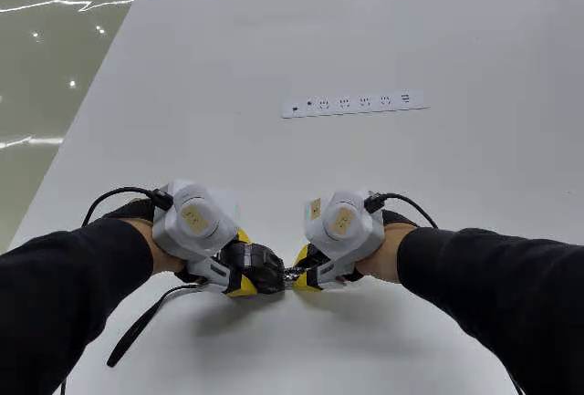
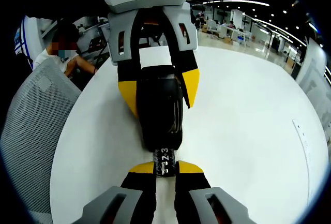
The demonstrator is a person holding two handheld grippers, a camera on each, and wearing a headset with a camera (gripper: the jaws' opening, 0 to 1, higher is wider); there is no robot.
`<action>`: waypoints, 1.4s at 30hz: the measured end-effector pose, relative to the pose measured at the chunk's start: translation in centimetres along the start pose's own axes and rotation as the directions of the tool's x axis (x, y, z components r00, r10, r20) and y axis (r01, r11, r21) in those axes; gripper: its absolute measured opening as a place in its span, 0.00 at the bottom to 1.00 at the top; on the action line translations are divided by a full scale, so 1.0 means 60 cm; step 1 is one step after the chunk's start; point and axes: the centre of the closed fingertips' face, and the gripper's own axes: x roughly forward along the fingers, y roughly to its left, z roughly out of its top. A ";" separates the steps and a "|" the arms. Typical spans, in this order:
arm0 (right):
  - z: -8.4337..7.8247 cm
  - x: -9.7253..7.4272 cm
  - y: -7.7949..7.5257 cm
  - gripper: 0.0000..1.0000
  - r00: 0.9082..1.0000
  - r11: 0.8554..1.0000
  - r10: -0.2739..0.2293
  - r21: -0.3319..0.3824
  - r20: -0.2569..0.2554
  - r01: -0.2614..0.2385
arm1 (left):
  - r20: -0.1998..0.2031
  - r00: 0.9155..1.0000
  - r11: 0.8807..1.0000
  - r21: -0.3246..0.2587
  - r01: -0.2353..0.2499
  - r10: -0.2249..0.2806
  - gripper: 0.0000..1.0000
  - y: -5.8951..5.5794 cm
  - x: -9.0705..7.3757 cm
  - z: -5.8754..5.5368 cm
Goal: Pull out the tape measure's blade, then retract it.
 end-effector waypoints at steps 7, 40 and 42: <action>-0.005 -0.005 -0.002 0.09 1.000 1.000 0.000 0.003 -0.003 0.000 | 0.004 1.000 1.000 -0.001 0.002 -0.002 0.30 0.001 0.000 0.000; -0.038 -0.027 -0.008 0.09 0.999 1.000 -0.007 0.023 -0.036 0.008 | 0.002 1.000 1.000 -0.006 -0.003 0.003 0.30 0.002 0.003 0.001; -0.039 -0.028 -0.007 0.09 0.999 1.000 -0.008 0.023 -0.039 0.009 | 0.001 1.000 1.000 -0.006 -0.003 0.003 0.30 0.002 0.003 0.001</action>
